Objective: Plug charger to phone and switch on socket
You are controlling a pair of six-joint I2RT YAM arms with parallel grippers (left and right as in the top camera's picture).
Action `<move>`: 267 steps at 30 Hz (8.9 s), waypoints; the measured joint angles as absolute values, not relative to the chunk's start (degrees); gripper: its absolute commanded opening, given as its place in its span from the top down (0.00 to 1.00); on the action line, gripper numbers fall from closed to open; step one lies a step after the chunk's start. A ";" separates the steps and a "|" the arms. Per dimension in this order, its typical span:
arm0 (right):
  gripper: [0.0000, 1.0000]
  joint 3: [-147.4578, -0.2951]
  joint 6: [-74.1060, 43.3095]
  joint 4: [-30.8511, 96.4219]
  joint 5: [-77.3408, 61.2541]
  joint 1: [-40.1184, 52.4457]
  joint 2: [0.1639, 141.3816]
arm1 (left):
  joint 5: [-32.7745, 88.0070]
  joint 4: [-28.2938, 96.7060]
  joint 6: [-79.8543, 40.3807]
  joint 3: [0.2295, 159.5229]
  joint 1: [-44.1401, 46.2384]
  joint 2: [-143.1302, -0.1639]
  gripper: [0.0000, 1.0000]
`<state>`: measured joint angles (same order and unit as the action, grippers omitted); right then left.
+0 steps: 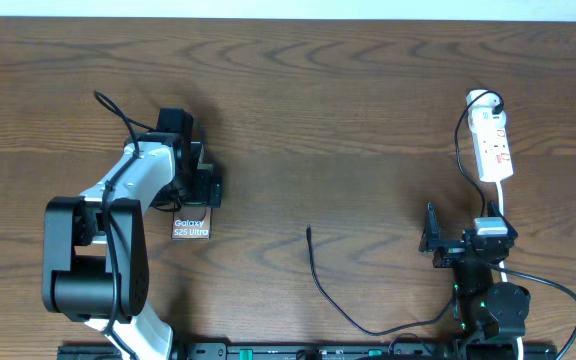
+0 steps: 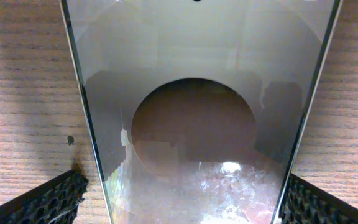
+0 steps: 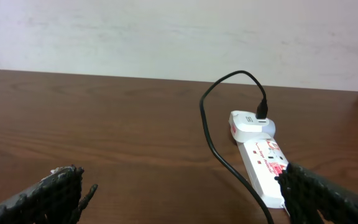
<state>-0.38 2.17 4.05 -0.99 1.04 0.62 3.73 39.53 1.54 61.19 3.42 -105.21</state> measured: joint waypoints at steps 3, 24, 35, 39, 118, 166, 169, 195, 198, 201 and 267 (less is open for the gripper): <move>0.01 -0.38 2.17 4.05 -0.99 1.04 0.62 | 3.75 39.51 1.54 61.06 3.42 -105.14 0.01; 0.01 -0.38 2.15 4.05 -0.99 1.04 0.62 | 3.75 39.53 1.54 60.99 3.42 -105.10 0.03; 0.01 -0.38 2.17 4.05 -0.99 1.04 0.62 | 3.77 39.75 1.56 60.99 3.42 -105.10 0.12; 0.01 -0.38 2.15 4.05 -0.99 1.04 0.62 | 3.92 39.81 1.56 60.97 3.42 -105.10 0.14; 0.01 -0.38 2.15 4.05 -0.99 1.04 0.62 | 45.69 30.13 -29.93 66.98 3.42 -95.29 0.93; 0.01 -0.38 2.17 4.05 -0.99 1.04 0.62 | 77.76 -26.87 -115.92 67.22 3.42 -95.22 0.92; 0.01 -0.38 2.17 4.05 -0.99 1.04 0.62 | 77.91 -26.85 -115.94 67.22 3.42 -95.22 0.93; 0.01 -0.38 2.17 4.05 -0.99 1.04 0.62 | 77.91 -26.87 -115.92 67.22 3.42 -95.22 0.93; 0.01 -0.38 2.15 4.05 -0.99 1.04 0.62 | 77.91 -26.85 -115.94 67.22 3.42 -95.24 0.93; 0.01 -0.38 2.17 4.05 -0.99 1.04 0.62 | 77.91 -26.85 -115.92 67.22 2.90 -95.22 0.92; 0.01 -0.38 2.17 4.05 -0.99 1.04 0.62 | 63.51 -26.61 -115.92 67.22 -2.96 -95.22 0.93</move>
<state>-0.38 2.17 4.05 -0.99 1.04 0.62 63.51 -26.61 -115.92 67.22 -2.96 -95.22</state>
